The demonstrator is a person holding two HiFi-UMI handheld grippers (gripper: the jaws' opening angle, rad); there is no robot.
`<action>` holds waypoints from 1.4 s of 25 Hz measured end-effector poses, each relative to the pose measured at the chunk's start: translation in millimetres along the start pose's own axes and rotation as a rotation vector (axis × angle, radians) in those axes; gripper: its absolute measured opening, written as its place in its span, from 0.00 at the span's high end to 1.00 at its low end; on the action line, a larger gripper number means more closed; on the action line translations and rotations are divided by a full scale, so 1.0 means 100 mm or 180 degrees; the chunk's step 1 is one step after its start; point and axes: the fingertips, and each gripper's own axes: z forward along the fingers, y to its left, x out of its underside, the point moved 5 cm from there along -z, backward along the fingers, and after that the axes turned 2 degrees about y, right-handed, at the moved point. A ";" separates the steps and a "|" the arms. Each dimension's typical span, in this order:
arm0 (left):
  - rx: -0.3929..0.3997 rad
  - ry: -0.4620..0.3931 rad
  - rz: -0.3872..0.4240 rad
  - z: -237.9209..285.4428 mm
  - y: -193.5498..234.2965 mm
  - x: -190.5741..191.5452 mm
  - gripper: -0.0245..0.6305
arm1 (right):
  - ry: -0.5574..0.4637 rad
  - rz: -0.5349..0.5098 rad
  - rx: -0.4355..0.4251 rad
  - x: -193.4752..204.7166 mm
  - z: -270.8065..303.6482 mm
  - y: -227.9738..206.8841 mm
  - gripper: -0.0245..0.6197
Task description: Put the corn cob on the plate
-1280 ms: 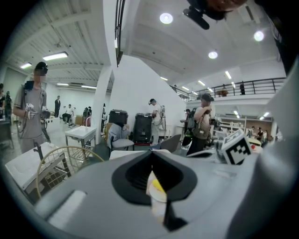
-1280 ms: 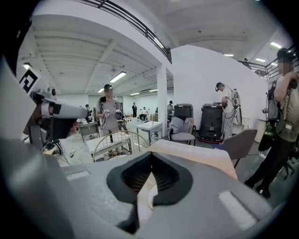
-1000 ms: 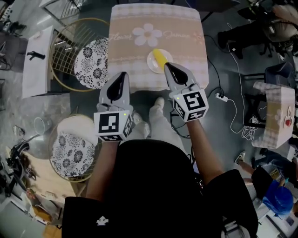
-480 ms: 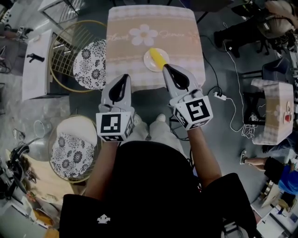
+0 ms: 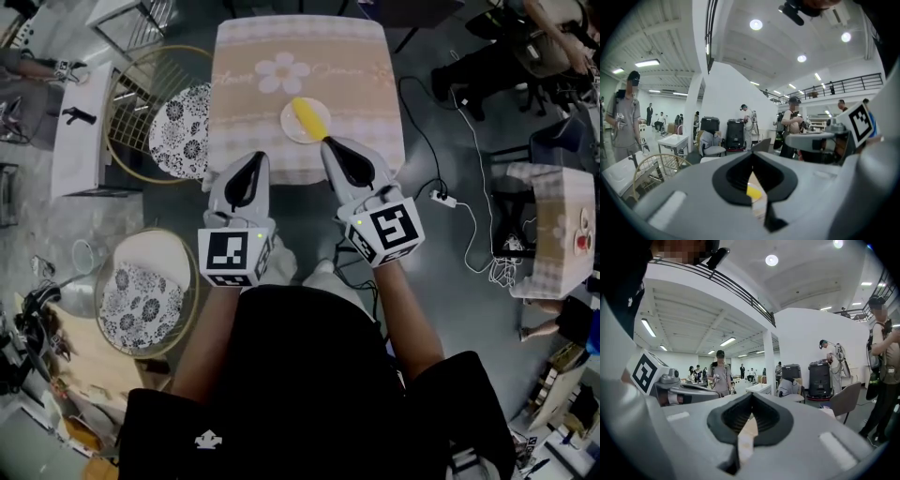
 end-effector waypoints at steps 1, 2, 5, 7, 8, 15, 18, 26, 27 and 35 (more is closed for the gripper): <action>0.0003 -0.0014 0.0006 -0.02 -0.07 -0.01 0.95 | -0.0019 -0.0003 -0.0018 -0.01 -0.05 0.00 0.96; 0.0004 -0.0029 0.0018 -0.04 -0.13 -0.01 0.95 | -0.0034 -0.0009 -0.0037 -0.02 -0.10 0.00 0.96; -0.0008 -0.0042 0.0073 -0.07 -0.30 -0.02 0.95 | -0.0073 -0.0027 -0.0088 -0.04 -0.23 -0.01 0.96; -0.0026 -0.0053 0.0106 -0.09 -0.39 -0.03 0.95 | -0.0096 -0.0048 -0.0124 -0.05 -0.31 0.00 0.96; -0.0035 -0.0068 0.0117 -0.11 -0.43 -0.04 0.95 | -0.0107 -0.0056 -0.0139 -0.06 -0.35 0.00 0.96; -0.0117 -0.0148 0.0167 -0.29 -0.61 -0.09 0.95 | -0.0155 -0.0086 -0.0219 -0.08 -0.57 0.11 0.96; -0.0145 -0.0152 0.0185 -0.36 -0.70 -0.07 0.95 | -0.0164 -0.0109 -0.0261 -0.07 -0.66 0.15 0.96; -0.0176 -0.0232 0.0160 -0.56 -0.89 -0.06 0.95 | -0.0172 -0.0129 -0.0333 -0.05 -0.87 0.26 0.96; -0.0179 -0.0236 0.0157 -0.59 -0.92 -0.06 0.95 | -0.0172 -0.0133 -0.0340 -0.05 -0.91 0.28 0.96; -0.0207 -0.0245 0.0157 -0.72 -1.15 0.03 0.95 | -0.0174 -0.0140 -0.0371 0.03 -1.14 0.31 0.96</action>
